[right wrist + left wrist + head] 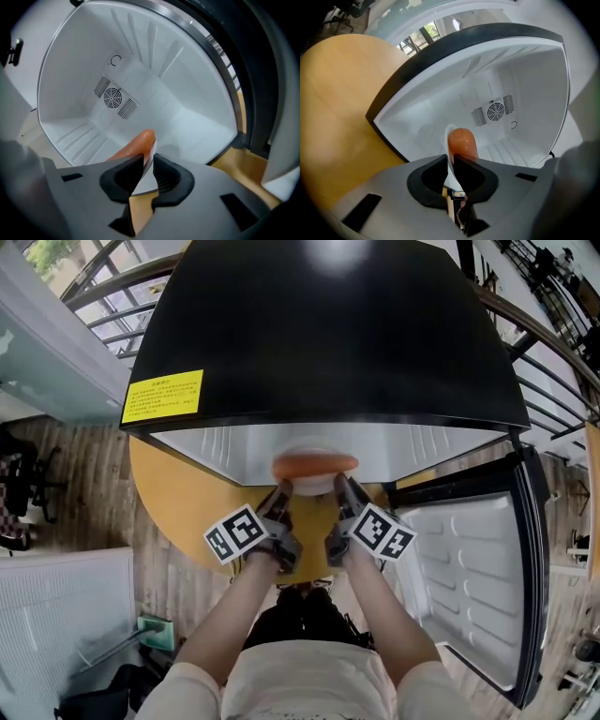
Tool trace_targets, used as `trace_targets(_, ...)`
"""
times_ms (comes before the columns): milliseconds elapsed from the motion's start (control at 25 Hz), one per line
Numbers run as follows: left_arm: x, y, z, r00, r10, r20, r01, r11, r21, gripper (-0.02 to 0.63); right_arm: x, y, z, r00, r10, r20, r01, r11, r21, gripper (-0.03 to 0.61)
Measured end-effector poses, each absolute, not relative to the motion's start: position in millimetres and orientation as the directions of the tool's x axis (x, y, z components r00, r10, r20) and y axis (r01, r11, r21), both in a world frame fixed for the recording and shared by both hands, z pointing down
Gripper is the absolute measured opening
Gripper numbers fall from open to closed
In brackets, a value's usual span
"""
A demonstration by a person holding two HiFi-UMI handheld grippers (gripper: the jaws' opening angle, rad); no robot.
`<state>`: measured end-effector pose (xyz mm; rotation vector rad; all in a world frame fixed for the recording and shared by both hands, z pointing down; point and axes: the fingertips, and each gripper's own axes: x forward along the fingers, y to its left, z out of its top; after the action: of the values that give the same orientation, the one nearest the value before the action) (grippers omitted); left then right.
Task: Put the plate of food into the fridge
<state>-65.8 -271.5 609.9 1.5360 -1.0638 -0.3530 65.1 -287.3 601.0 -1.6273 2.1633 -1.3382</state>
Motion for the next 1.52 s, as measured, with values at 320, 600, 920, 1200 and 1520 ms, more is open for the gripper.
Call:
trace_targets(320,-63,-297,625,0.525,-0.777,0.347,-0.433,0.107,0.895,0.055,68,-312,618,-0.407,-0.822,0.398,-0.714,0.014,-0.700,0.078)
trace_targets(600,-60,-314,640,0.514,-0.777,0.363,-0.434,0.129,0.891,0.055,71,-330,632,-0.392,-0.818,0.421,-0.735,0.003,-0.679,0.080)
trace_targets(920,-57,-325,658,0.506,-0.769,0.390,-0.439,0.159,0.884,0.055,73,-343,648,-0.378,-0.808,0.453,-0.755,-0.014,-0.655,0.080)
trace_targets(1200,-58,-332,668,0.499,-0.766,0.407,-0.449,0.173,0.877,0.057,72,-351,658,-0.374,-0.799,0.471,-0.766,-0.019,-0.642,0.083)
trace_targets(1520,-55,-335,675,0.498,-0.757,0.423,-0.464,0.180,0.868,0.058,74,-354,662,-0.359,-0.794,0.491,-0.795,-0.016,-0.607,0.087)
